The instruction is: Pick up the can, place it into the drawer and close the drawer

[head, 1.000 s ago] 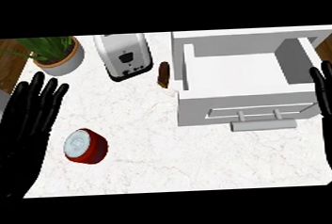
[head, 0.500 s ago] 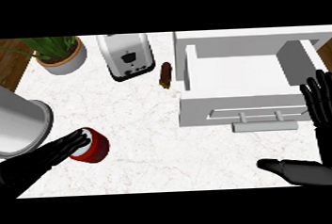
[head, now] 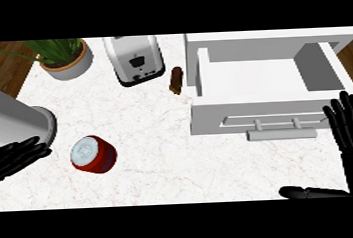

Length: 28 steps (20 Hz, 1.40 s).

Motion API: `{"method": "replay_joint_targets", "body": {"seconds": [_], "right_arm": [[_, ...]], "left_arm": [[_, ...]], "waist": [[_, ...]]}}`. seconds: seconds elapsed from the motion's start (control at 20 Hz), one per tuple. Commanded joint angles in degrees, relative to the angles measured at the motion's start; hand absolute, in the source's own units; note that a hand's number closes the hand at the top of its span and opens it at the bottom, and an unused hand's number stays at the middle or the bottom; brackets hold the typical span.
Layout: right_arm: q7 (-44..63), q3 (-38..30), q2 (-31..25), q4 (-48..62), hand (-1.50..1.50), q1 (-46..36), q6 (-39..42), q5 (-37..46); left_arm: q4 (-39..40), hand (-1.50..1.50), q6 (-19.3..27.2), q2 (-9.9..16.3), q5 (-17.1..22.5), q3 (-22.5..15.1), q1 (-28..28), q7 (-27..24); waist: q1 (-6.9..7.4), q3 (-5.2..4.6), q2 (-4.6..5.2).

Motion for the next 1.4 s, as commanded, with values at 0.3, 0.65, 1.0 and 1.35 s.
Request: {"method": "replay_joint_targets", "body": {"seconds": [0.3, 0.65, 1.0, 1.35], "right_arm": [[-4.22, -3.15, 0.03, -2.04, -1.5, 6.5, 4.12, -2.05], [-4.57, -3.88, 0.47, 4.24, -1.5, -0.48, 3.79, -0.84], [-7.16, -10.95, -2.42, 2.73, -1.5, 5.17, 10.01, -7.57], [-8.42, -6.59, 2.2, 0.13, -1.5, 9.47, 8.92, -2.28]], "left_arm": [[7.79, -1.5, -3.74, -3.19, -1.6, 2.92, -4.08, 3.68], [13.52, -1.5, -5.43, -8.99, -8.37, 2.16, -10.04, 4.03], [14.53, -1.5, -7.17, -17.48, -22.4, 2.28, -7.99, -1.92], [20.64, -1.5, -7.7, -20.92, -33.84, 4.64, -10.2, -10.11]], "waist": [[-0.14, 0.0, -0.04], [-0.01, -0.01, 0.03], [-0.09, -0.01, -0.02], [-0.24, -0.04, -0.01]]}}
